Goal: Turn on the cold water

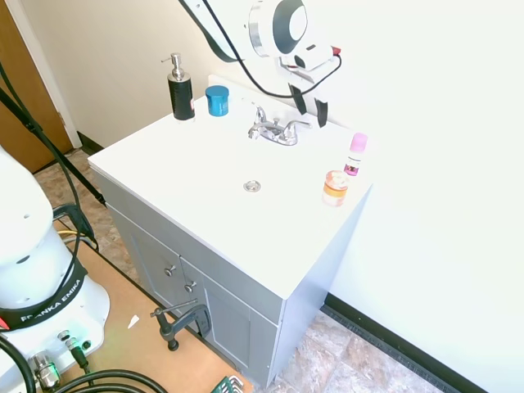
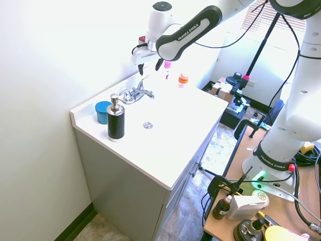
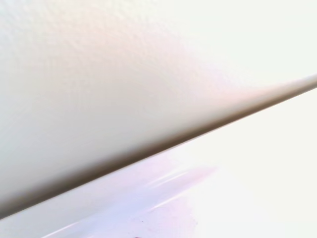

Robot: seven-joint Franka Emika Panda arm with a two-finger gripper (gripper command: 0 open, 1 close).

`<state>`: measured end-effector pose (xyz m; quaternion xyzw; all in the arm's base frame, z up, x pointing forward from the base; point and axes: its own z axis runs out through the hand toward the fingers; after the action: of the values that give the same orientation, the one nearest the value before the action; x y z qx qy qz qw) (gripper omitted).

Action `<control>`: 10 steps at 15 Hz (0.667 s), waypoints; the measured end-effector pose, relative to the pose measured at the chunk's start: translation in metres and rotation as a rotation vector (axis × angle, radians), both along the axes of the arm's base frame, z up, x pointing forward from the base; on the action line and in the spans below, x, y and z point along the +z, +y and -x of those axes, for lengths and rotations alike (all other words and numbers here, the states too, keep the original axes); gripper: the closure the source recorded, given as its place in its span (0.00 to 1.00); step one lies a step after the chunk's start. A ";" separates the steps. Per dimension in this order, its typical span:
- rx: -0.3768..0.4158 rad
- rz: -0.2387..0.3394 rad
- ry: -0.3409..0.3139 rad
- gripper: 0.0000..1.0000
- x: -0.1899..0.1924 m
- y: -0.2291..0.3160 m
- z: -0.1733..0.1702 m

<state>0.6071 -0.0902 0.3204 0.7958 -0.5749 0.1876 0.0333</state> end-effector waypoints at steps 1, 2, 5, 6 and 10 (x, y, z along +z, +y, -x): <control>-0.003 0.000 0.005 0.00 -0.003 -0.001 0.000; -0.007 0.002 0.010 0.00 -0.006 -0.004 0.001; -0.023 0.004 0.015 0.00 -0.014 -0.014 0.002; -0.026 0.000 0.015 0.00 -0.015 -0.016 0.002; -0.026 -0.011 0.026 0.00 -0.019 -0.016 0.006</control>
<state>0.6013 -0.1066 0.3015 0.7909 -0.5857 0.1733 0.0388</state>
